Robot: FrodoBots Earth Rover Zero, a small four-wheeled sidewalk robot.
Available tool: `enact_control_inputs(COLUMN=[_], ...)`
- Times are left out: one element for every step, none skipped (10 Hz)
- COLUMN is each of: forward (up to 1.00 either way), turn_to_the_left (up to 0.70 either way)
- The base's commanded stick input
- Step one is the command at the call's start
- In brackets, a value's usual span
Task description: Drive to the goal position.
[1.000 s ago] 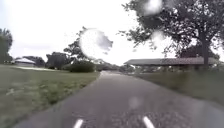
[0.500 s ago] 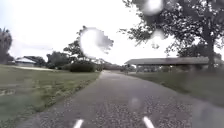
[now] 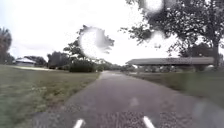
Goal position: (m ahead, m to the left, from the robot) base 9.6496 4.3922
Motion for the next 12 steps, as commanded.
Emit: enact_control_inputs(forward=[0.70, 0.70, 0.70, 0.70, 0.70, 0.70, 0.70, 0.70, 0.70, 0.70, 0.70, 0.70], turn_to_the_left=[-0.03, 0.00, 0.00, 0.00, 0.00, 0.00, 0.00, 0.00, 0.00, 0.00, 0.00, 0.00])
